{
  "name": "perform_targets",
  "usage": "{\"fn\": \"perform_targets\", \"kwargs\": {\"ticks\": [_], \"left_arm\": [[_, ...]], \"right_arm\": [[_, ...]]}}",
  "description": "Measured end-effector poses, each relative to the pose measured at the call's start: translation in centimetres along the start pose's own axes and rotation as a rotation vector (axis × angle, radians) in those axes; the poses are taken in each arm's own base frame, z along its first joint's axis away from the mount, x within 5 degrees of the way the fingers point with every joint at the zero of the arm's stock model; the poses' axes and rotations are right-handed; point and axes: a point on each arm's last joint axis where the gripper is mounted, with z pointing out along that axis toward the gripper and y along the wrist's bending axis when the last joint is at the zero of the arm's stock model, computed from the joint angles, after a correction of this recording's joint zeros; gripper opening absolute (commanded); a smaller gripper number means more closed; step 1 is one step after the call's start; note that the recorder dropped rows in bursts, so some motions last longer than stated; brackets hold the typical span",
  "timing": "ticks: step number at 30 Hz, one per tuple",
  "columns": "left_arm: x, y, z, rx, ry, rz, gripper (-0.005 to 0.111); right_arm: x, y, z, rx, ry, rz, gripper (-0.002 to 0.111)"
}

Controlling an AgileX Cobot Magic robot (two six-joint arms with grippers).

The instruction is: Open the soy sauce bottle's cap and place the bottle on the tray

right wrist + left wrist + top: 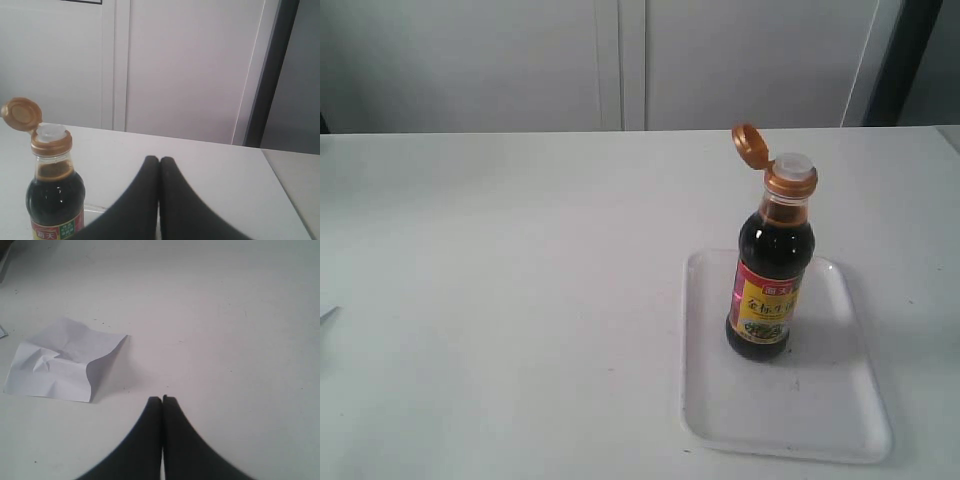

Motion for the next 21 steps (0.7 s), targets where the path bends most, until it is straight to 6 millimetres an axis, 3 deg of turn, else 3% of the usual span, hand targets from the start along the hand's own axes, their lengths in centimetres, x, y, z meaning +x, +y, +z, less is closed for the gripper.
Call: {"fn": "perform_targets", "kwargs": {"ticks": [21], "left_arm": [[-0.04,-0.01,0.00,0.001,-0.004,0.007,0.000]], "right_arm": [[0.00,0.00,0.00,0.000,0.000,0.000,0.000]]}}
